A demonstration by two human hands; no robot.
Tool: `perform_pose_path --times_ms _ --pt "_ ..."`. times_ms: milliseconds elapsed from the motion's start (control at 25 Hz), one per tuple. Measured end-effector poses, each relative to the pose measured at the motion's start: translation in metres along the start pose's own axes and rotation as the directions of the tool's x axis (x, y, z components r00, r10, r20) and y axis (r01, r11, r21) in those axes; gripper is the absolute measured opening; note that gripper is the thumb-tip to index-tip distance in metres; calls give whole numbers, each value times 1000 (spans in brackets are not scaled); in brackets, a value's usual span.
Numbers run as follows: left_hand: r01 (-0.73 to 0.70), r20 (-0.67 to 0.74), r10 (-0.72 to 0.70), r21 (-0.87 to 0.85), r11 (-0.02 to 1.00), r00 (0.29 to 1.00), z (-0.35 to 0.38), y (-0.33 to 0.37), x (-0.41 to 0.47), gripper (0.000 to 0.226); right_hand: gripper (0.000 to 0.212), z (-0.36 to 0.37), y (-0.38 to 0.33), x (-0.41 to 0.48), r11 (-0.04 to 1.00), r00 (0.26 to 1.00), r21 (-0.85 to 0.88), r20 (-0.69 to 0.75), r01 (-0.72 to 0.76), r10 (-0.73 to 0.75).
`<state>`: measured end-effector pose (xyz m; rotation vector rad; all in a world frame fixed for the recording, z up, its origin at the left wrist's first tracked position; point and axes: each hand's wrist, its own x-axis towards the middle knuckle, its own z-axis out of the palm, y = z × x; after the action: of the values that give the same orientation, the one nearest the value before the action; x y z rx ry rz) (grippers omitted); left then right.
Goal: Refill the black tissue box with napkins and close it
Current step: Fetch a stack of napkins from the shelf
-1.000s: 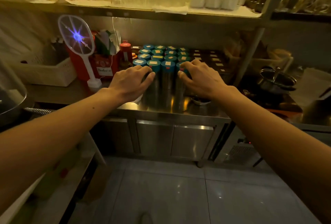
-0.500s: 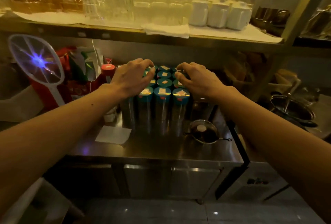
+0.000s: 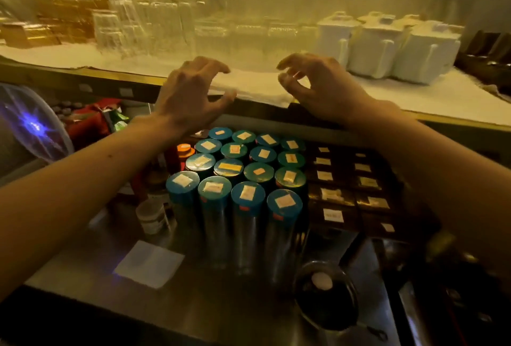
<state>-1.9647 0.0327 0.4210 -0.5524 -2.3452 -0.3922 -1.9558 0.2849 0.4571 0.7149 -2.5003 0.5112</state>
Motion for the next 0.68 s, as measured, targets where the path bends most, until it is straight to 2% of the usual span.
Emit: perform_pose_path --times_ms 200,360,480,680 --pt "107 153 -116 66 992 981 14 -16 26 68 34 -6 59 51 997 994 78 109 -25 16" --pt "166 234 -164 12 986 958 10 -33 28 86 37 -7 76 71 992 957 109 288 -65 31" --pt "193 326 -163 -63 979 931 3 -42 28 85 34 -3 83 76 973 912 174 405 -150 68" --pt "222 346 -178 -94 970 921 -11 -58 31 62 31 0 88 82 945 872 233 481 -231 94"
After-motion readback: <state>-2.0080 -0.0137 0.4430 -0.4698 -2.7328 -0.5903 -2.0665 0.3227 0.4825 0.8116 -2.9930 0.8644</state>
